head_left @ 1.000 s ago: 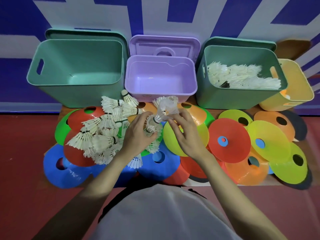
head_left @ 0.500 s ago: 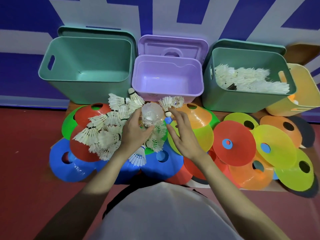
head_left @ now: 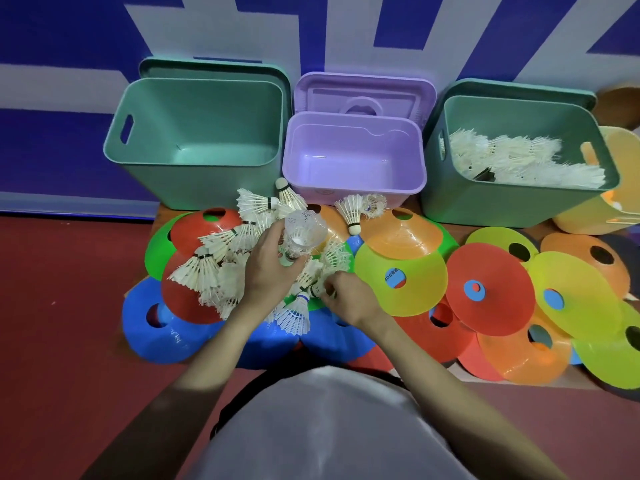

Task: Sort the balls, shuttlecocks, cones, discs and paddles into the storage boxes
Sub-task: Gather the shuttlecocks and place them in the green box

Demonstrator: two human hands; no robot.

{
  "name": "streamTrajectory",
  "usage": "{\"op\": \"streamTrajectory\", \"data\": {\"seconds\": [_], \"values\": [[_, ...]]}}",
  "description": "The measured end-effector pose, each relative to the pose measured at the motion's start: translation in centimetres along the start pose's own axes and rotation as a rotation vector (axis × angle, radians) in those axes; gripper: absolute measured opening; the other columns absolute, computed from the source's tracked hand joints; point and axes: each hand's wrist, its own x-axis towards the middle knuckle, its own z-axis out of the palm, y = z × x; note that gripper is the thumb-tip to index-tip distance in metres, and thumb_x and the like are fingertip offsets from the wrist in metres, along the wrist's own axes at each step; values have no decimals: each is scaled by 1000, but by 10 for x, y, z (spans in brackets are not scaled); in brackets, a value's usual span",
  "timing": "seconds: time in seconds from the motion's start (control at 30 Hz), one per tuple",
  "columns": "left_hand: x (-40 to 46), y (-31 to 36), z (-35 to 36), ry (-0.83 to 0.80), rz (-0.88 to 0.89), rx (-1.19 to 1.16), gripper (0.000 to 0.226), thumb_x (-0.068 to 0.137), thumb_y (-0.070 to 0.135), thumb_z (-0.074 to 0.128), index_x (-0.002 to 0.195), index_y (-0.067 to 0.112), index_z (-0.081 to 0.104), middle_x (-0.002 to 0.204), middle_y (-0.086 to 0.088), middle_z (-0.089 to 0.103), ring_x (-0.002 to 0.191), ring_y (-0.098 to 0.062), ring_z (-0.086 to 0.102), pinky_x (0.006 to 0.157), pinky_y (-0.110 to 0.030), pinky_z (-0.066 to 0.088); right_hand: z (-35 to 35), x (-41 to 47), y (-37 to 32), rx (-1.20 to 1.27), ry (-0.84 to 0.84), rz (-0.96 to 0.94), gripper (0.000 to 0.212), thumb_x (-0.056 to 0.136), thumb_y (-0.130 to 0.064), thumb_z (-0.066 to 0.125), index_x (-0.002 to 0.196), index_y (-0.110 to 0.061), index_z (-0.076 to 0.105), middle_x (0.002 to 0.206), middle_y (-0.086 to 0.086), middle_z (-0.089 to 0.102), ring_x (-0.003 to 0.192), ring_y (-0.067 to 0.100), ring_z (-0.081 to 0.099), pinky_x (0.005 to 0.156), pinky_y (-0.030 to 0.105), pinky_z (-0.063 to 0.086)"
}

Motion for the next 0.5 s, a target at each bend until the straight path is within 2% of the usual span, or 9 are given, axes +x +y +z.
{"op": "streamTrajectory", "data": {"seconds": [0.17,0.27,0.37,0.43,0.5], "values": [[1,-8,-2,-22,6,40,58,76,18,75,129,19,51,118,3,60,109,-18,57,85,-43,52,-36,-17,-9,10,240,25,16,87,-18,54,78,-5,57,81,12,61,74,30,57,56,33,37],[1,-10,-1,-33,-2,50,62,77,16,76,133,16,49,123,1,59,113,-19,55,89,-43,51,-65,-26,-12,49,522,0,17,90,-16,54,76,-6,55,74,10,57,69,29,52,56,37,40],[3,-8,-1,-59,-17,46,64,78,17,75,136,18,48,127,1,57,117,-19,54,92,-43,50,-90,-30,-16,133,796,-117,17,94,-14,53,79,-7,57,75,7,55,72,26,47,62,36,37],[5,-6,-1,-72,-20,45,63,78,16,75,135,18,48,127,2,57,116,-18,54,93,-42,49,-97,-30,-19,136,835,-240,10,93,-10,55,87,-7,63,82,6,59,76,24,47,69,32,37],[6,-4,-2,-82,-2,41,63,78,17,75,136,18,49,128,2,56,117,-18,54,94,-41,49,-95,-27,-22,88,766,-353,10,91,-7,57,93,-7,66,87,5,61,80,26,50,72,34,38]]}}
